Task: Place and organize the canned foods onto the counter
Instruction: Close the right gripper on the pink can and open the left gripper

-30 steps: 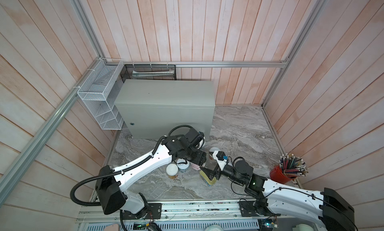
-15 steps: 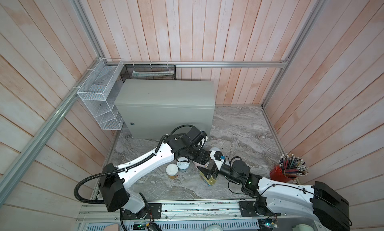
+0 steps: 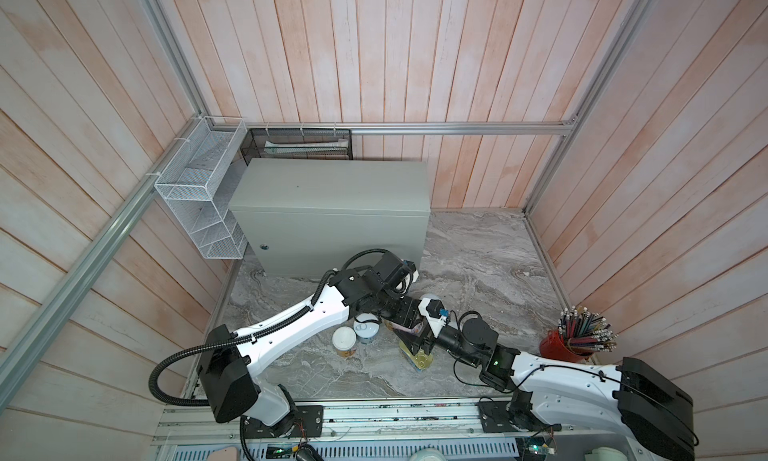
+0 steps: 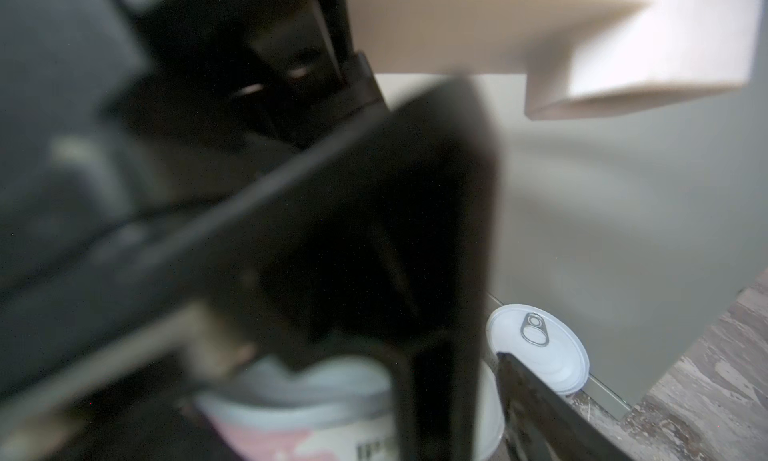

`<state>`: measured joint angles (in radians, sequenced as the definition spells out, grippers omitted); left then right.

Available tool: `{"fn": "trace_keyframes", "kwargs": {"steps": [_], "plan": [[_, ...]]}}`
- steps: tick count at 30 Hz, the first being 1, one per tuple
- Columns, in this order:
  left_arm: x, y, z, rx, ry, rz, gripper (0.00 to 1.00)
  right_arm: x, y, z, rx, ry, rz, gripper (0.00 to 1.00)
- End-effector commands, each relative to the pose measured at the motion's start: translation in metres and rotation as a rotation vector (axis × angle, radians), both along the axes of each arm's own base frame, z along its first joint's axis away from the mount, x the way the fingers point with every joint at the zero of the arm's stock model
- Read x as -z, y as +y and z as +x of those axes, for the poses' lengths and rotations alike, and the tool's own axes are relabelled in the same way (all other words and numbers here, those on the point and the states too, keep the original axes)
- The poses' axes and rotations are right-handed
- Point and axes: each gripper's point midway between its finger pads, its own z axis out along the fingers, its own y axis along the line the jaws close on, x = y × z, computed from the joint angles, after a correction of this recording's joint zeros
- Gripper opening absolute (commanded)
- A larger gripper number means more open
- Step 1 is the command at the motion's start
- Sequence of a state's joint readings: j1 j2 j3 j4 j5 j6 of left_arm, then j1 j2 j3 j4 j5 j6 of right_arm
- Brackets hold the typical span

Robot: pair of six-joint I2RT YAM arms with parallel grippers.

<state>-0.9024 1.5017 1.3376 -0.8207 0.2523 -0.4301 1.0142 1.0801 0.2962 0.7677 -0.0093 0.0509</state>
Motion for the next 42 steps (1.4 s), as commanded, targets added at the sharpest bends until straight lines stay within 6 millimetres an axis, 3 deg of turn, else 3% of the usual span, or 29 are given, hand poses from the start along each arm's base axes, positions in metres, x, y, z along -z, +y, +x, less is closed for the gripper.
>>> {"fn": "trace_keyframes", "kwargs": {"steps": [1,9,16,19,22,25,29,36,42], "plan": [[-0.002,-0.004,-0.005,0.018,0.009,-0.020,0.49,-0.018,-0.002,0.012,0.065,-0.043,0.038,0.96],[0.002,0.006,-0.001,0.003,-0.012,0.036,0.49,-0.015,-0.013,0.014,0.105,-0.053,0.035,0.98],[-0.001,0.000,-0.005,0.018,0.014,-0.007,0.49,-0.020,-0.016,0.012,0.104,-0.068,0.061,0.97],[-0.003,-0.001,-0.004,0.020,0.012,-0.012,0.49,-0.019,-0.015,0.012,0.102,-0.068,0.059,0.92],[0.002,0.000,-0.005,0.020,0.019,0.000,0.49,-0.020,-0.014,0.011,0.095,-0.068,0.066,0.78],[0.003,-0.001,-0.006,0.019,0.026,-0.005,0.49,-0.021,-0.016,0.011,0.101,-0.062,0.079,0.75],[0.004,0.000,-0.003,0.000,0.026,-0.018,0.58,-0.023,-0.019,0.012,0.116,-0.060,0.095,0.71],[-0.001,0.004,0.003,-0.036,0.034,-0.047,0.84,-0.024,-0.020,0.012,0.121,-0.057,0.100,0.68],[0.001,0.012,0.007,-0.058,0.030,-0.019,0.89,-0.024,-0.020,0.013,0.122,-0.055,0.098,0.67]]}}
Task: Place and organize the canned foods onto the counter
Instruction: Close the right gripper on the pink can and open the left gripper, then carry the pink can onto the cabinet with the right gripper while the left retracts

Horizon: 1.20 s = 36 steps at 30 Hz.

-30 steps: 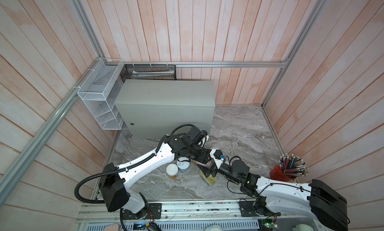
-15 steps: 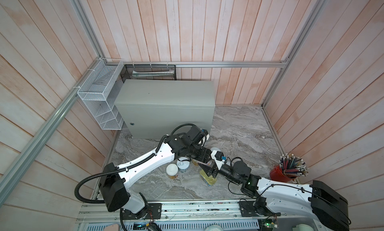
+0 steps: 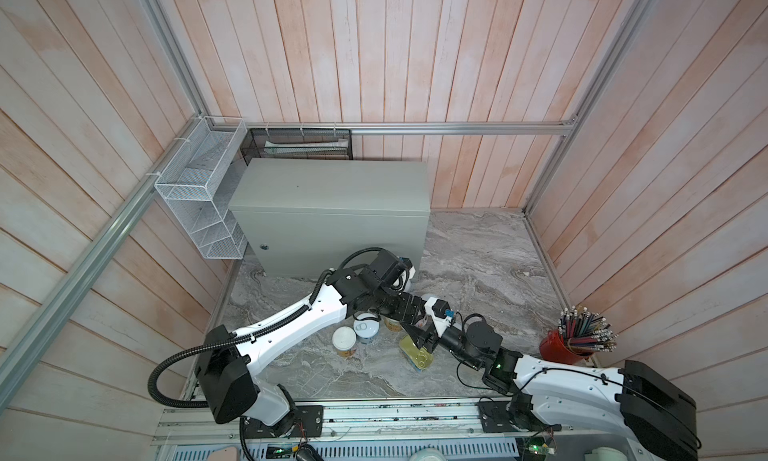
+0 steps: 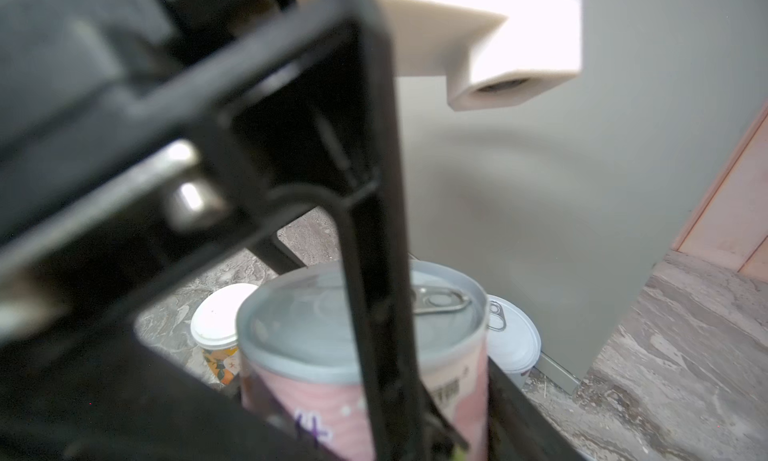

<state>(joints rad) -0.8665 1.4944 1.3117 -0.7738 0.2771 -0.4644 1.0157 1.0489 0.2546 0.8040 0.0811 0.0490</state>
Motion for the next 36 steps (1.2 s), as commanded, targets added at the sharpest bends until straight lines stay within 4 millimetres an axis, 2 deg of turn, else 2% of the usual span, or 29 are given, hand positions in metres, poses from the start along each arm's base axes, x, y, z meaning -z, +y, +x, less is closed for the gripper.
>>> {"fn": "trace_keyframes", "kwargs": {"steps": [1,7,11,16,23,30,36], "plan": [[0.002,0.011,-0.003,-0.010,0.014,0.022,0.89,-0.023,-0.005,0.004,0.033,-0.038,0.078,0.67],[0.002,0.018,0.001,-0.031,0.013,0.024,0.91,-0.023,-0.006,0.005,0.041,-0.036,0.079,0.67],[0.000,0.026,0.005,-0.058,0.001,0.021,1.00,-0.021,-0.007,0.009,0.066,-0.027,0.069,0.67],[-0.001,0.036,0.005,-0.083,-0.003,0.017,1.00,-0.021,-0.009,0.012,0.085,-0.020,0.070,0.67],[-0.021,0.053,0.009,-0.150,-0.078,0.002,1.00,-0.025,-0.010,0.019,0.126,0.000,0.059,0.66],[-0.040,0.076,0.013,-0.249,-0.158,-0.041,1.00,-0.043,-0.012,0.022,0.144,-0.018,0.096,0.65],[-0.049,0.101,0.014,-0.365,-0.252,-0.099,1.00,-0.084,-0.020,0.021,0.164,-0.060,0.166,0.65]]}}
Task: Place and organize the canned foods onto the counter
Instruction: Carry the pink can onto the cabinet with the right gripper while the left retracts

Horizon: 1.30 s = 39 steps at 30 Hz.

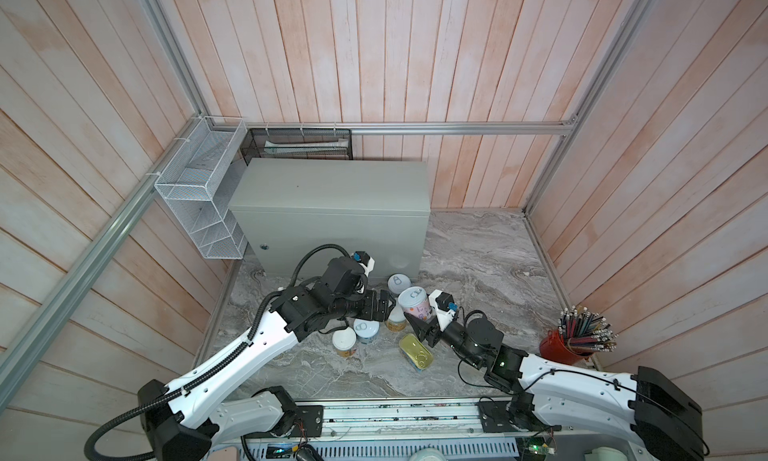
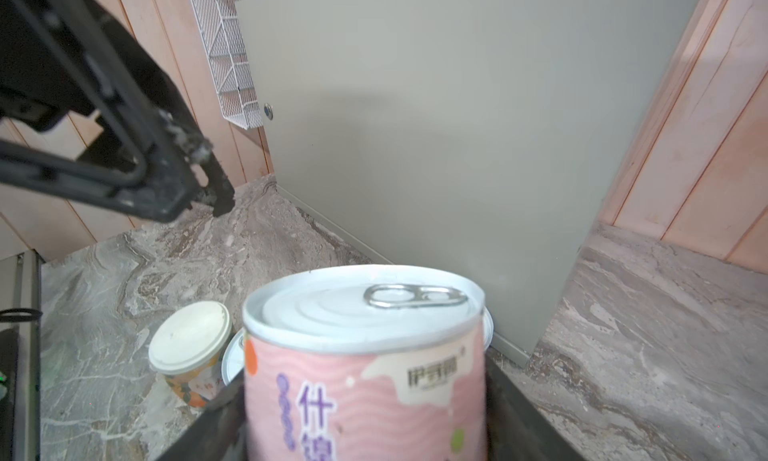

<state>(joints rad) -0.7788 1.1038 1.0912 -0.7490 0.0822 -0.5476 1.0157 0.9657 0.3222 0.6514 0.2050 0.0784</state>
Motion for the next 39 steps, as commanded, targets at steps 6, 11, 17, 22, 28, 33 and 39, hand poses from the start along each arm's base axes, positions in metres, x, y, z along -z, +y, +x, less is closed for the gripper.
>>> {"fn": "trace_keyframes", "kwargs": {"steps": [6,11,17,22,28,33,39], "plan": [[-0.029,0.034,0.009,-0.195,-0.191,-0.152,1.00,-0.131,-0.004,0.006,0.035,-0.174,0.218,0.66],[-0.031,0.044,0.011,-0.224,-0.236,-0.135,1.00,-0.190,0.001,0.027,0.044,-0.187,0.226,0.65],[-0.024,0.042,0.014,-0.203,-0.251,-0.094,1.00,-0.243,-0.005,0.076,0.121,-0.212,0.218,0.65],[-0.026,0.043,0.015,-0.185,-0.282,-0.069,1.00,-0.263,-0.016,0.137,0.168,-0.209,0.225,0.65],[-0.021,0.047,0.012,-0.177,-0.278,-0.039,1.00,-0.277,-0.017,0.192,0.178,-0.240,0.193,0.65],[-0.014,0.048,0.008,-0.176,-0.260,-0.055,1.00,-0.279,-0.013,0.232,0.189,-0.233,0.164,0.65],[-0.012,0.052,0.006,-0.185,-0.255,-0.046,1.00,-0.273,-0.006,0.264,0.187,-0.226,0.153,0.65]]}}
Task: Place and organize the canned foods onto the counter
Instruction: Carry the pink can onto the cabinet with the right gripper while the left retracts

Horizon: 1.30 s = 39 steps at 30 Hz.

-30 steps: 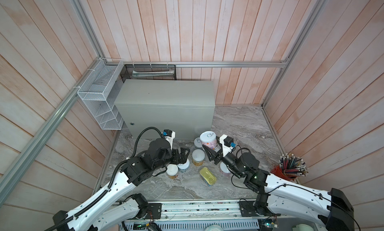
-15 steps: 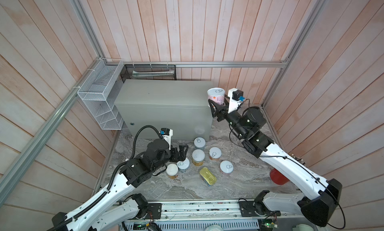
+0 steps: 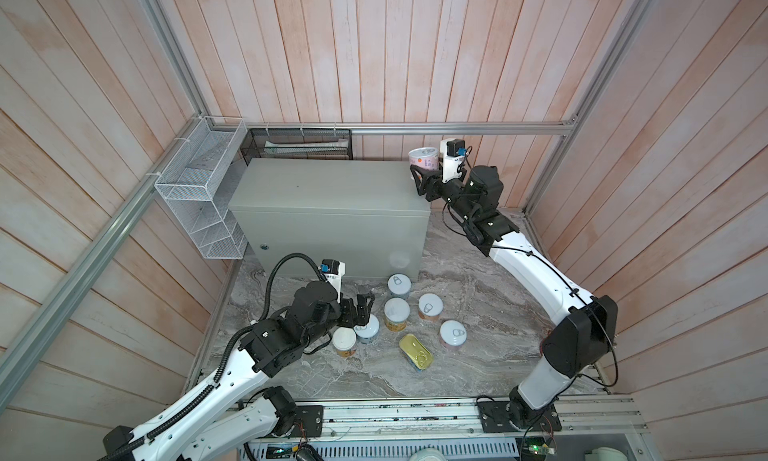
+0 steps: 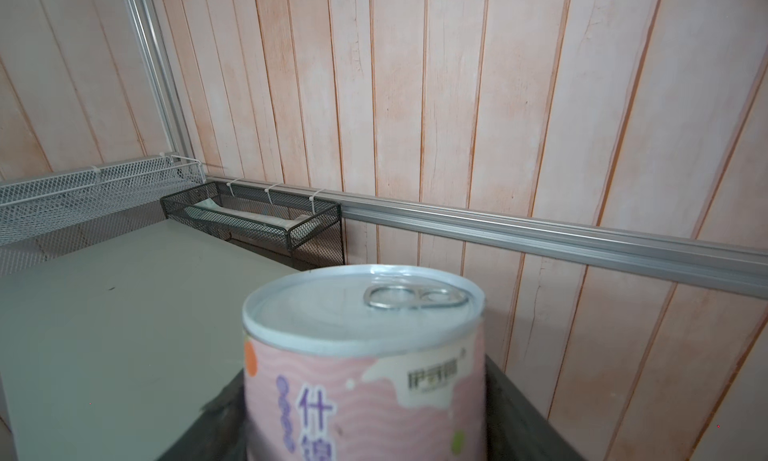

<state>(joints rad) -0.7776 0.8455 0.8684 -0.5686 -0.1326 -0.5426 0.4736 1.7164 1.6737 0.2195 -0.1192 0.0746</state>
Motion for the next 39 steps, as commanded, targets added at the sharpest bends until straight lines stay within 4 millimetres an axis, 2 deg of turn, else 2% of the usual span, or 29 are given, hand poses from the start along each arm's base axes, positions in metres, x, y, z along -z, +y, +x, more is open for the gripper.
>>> {"fn": "trace_keyframes", "kwargs": {"steps": [1,7,17,20,23,24,25,29,33,39], "plan": [[0.001,0.006,0.000,-0.018,-0.008,0.008,1.00,-0.037,0.000,0.001,-0.024,-0.100,0.031,0.65],[-0.001,0.006,0.001,-0.017,-0.015,0.012,1.00,-0.019,0.006,0.024,-0.013,-0.084,-0.003,0.66],[0.003,0.004,0.003,-0.020,0.000,0.025,1.00,0.002,0.014,0.048,-0.026,-0.048,-0.043,0.69],[0.004,0.003,0.004,-0.021,0.001,0.027,1.00,0.006,0.016,0.050,-0.044,-0.039,-0.051,0.76],[0.004,0.002,0.006,-0.021,-0.002,0.029,1.00,0.009,0.018,0.048,-0.061,-0.026,-0.060,0.92],[0.004,0.002,0.007,-0.021,-0.004,0.031,1.00,0.008,0.018,0.046,-0.069,-0.024,-0.060,0.97],[0.005,0.001,0.007,-0.021,-0.003,0.033,1.00,0.008,0.017,0.044,-0.072,-0.021,-0.060,0.98],[0.010,0.000,0.010,-0.021,0.001,0.046,1.00,-0.007,0.011,0.028,-0.077,-0.044,-0.050,0.98],[0.014,-0.001,0.013,-0.022,-0.002,0.059,1.00,-0.027,-0.007,0.010,-0.029,-0.068,-0.026,0.98],[0.018,0.000,0.014,-0.023,-0.010,0.080,1.00,-0.046,-0.029,-0.029,-0.008,-0.086,-0.006,0.98]]}}
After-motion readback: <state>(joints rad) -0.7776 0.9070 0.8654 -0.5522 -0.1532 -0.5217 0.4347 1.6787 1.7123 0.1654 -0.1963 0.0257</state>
